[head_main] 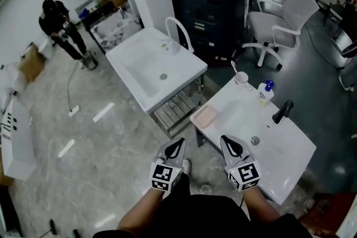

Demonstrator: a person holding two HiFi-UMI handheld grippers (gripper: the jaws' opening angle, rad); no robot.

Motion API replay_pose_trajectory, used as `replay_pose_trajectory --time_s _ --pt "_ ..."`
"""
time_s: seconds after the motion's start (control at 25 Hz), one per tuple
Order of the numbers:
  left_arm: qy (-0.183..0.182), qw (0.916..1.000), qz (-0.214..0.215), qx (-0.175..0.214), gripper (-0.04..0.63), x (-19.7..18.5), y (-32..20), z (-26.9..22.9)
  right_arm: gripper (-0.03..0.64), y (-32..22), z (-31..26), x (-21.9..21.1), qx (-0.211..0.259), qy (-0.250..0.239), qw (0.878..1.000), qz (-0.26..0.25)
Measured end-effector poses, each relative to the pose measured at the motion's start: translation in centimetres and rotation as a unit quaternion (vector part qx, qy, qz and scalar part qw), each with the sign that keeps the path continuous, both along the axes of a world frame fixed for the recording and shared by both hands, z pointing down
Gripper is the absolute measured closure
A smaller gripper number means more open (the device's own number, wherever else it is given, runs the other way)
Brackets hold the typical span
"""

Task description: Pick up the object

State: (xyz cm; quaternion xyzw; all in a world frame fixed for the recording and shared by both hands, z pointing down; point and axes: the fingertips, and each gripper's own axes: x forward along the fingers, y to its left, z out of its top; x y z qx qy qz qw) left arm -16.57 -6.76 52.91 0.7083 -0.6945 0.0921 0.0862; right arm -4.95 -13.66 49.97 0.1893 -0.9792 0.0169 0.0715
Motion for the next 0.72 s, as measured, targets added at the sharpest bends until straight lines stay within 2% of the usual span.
replay_pose_trajectory --time_s 0.4,0.72 --pt "0.015 0.9979 0.06 -0.02 0.577 -4.2 -6.7 1.3 0.614 -5.4 0.7 -5.2 -0.004 0.021 0.999 0.046" --pt "0.014 0.9918 0.123 -0.032 0.577 -5.5 -11.1 1.3 0.612 -8.6 0.0 -6.3 -0.009 0.028 0.994 0.106"
